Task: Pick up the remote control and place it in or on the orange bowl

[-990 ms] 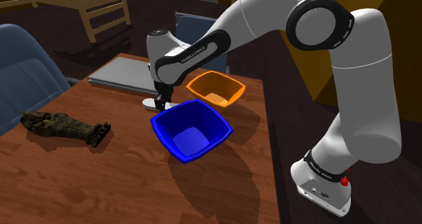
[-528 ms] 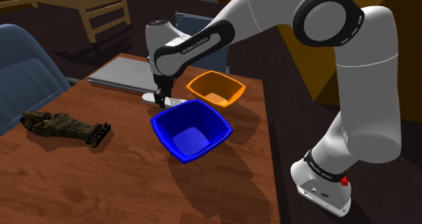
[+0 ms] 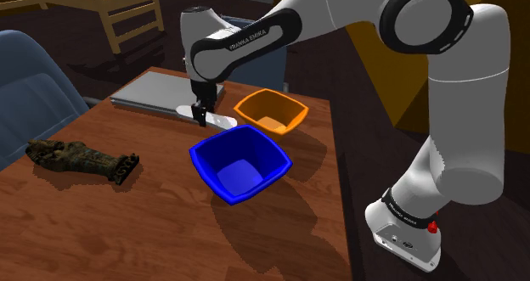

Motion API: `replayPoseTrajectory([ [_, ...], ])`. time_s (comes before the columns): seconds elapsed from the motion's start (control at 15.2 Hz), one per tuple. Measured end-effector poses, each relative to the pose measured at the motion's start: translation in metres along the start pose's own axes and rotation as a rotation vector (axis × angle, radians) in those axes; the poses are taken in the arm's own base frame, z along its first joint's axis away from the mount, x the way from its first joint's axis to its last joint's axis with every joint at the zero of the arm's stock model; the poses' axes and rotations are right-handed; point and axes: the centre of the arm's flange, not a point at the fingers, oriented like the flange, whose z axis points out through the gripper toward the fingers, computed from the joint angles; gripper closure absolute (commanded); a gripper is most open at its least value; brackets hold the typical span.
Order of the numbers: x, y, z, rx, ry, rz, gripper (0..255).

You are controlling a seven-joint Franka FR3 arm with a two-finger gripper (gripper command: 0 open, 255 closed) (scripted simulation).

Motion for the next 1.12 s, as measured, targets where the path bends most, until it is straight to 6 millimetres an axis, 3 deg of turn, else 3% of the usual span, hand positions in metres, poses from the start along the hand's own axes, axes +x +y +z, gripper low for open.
replayPoseTrajectory([
  [1.12,-0.001,0.002,-0.089,0.0,-0.002,0.0,255],
])
